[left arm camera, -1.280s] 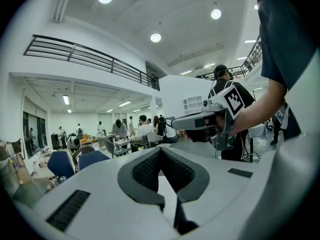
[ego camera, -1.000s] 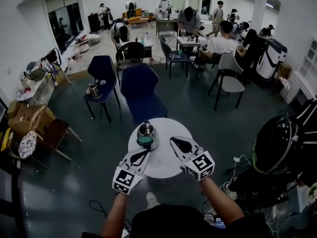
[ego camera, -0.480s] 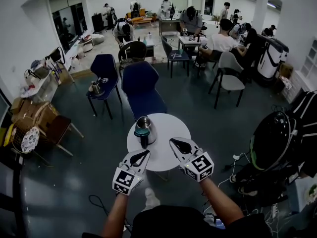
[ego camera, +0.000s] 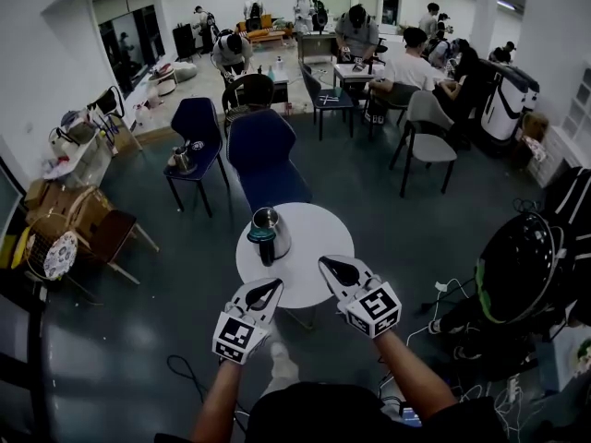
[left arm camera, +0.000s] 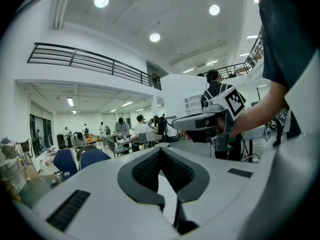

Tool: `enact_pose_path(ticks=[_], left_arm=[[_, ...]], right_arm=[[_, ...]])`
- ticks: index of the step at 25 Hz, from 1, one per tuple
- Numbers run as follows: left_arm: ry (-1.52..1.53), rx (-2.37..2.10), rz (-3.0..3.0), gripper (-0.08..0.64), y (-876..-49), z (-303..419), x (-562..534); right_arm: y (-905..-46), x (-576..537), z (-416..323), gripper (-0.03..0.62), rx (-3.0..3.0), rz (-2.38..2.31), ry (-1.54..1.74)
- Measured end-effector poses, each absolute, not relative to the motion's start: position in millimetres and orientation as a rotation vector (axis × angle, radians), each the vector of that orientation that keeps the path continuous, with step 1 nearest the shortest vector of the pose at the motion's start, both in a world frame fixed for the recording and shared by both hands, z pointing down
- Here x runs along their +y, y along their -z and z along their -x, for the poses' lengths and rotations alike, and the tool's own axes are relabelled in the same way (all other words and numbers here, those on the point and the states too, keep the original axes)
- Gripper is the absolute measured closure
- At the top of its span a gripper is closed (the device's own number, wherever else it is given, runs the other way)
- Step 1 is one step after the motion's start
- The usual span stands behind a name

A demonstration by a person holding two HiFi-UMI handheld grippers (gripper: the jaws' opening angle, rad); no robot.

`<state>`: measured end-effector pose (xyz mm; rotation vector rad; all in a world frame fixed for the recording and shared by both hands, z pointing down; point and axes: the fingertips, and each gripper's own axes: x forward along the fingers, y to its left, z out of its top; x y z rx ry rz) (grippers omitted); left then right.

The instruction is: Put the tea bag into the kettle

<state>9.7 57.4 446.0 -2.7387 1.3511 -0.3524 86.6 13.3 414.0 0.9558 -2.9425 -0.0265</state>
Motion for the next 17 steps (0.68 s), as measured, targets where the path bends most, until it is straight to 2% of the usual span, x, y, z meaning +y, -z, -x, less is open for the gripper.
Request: enact_pose_path(ticks=[17], left_arm=[[0.345,1.437,2.737,0.545,-461.8,-13.8,104.1]], right_arm=[[-430.7,52.9,-99.3,0.575,-2.951,-0.904,0.016]])
